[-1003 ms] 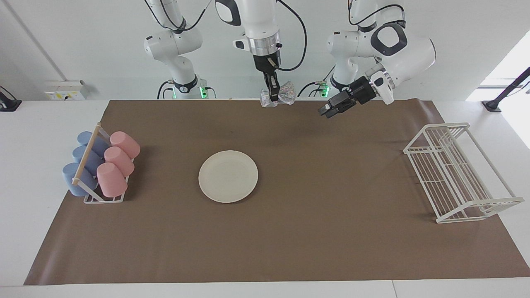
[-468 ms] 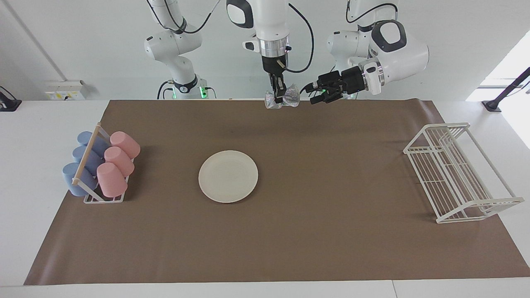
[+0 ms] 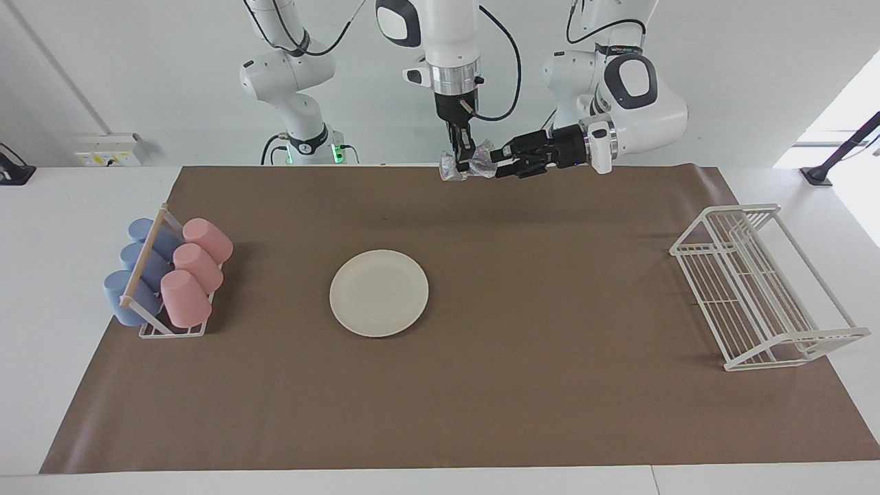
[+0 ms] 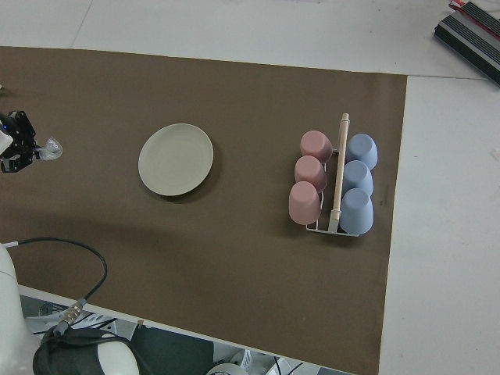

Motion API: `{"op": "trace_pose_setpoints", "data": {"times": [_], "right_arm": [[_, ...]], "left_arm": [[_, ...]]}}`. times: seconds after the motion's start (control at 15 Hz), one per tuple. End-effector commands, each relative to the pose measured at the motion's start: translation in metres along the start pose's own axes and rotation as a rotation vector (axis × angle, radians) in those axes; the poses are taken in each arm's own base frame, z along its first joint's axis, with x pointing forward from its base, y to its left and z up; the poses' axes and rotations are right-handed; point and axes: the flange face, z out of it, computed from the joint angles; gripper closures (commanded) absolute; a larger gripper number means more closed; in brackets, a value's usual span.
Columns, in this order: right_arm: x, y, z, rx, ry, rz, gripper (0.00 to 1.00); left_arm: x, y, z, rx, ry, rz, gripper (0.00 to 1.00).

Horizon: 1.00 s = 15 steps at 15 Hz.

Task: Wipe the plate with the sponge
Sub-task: 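Grasp the scrubber with the left gripper while the right gripper withdraws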

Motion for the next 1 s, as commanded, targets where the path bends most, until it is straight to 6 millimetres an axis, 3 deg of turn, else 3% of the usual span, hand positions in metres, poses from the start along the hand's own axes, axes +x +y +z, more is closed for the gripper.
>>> {"op": "trace_pose_setpoints", "data": {"times": [0.0, 0.07, 0.4, 0.67, 0.74, 0.8, 0.94], "right_arm": [[0.002, -0.004, -0.003, 0.013, 0.019, 0.003, 1.0], [0.002, -0.004, -0.003, 0.013, 0.019, 0.003, 1.0], [0.007, -0.006, -0.006, 0.019, 0.019, 0.002, 1.0], [0.013, -0.006, -0.014, 0.023, 0.012, -0.04, 0.58], [0.016, -0.007, -0.017, 0.026, 0.014, -0.074, 0.24], [0.023, -0.01, -0.017, 0.027, 0.016, -0.099, 0.0], [0.04, -0.017, -0.024, 0.036, 0.023, -0.192, 0.0]], "left_arm": [[-0.005, -0.005, 0.004, -0.016, -0.013, -0.005, 0.86], [-0.005, -0.004, 0.001, -0.022, -0.023, -0.009, 1.0], [-0.004, -0.005, -0.003, -0.025, -0.02, -0.027, 1.0], [-0.005, -0.005, -0.003, -0.025, -0.033, -0.033, 1.0], [-0.005, -0.005, -0.003, -0.023, -0.033, -0.032, 1.0], [-0.005, -0.006, -0.003, -0.022, -0.034, -0.033, 1.0], [-0.005, -0.006, -0.004, -0.019, -0.029, -0.032, 1.0]]}}
